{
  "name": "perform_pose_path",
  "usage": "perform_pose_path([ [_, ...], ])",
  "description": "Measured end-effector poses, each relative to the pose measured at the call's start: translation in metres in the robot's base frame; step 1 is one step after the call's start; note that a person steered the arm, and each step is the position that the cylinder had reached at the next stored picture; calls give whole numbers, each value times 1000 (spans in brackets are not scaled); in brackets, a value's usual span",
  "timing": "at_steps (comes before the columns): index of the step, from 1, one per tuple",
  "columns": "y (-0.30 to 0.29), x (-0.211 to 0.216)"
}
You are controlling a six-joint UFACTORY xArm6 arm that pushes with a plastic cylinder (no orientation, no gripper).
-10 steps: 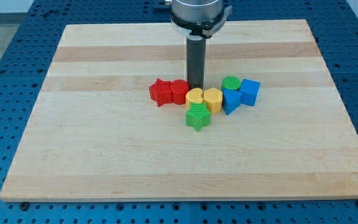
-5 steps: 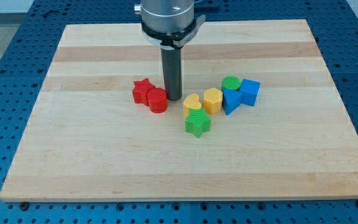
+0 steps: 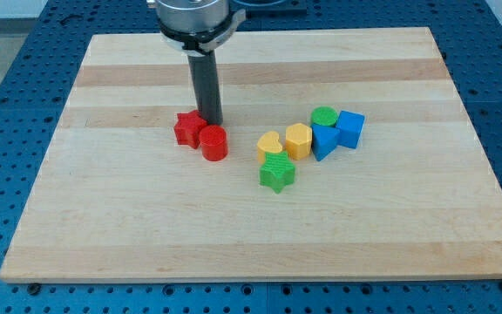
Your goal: Push a group of blocks towards the down
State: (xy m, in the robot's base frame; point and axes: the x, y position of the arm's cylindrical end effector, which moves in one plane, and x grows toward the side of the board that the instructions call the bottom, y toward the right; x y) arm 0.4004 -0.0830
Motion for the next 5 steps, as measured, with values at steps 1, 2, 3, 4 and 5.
perform_pose_path([
  [1,-27,0],
  [2,-57,0],
  [3,-83,0],
  [4,-72,-3],
  [5,-5,-4],
])
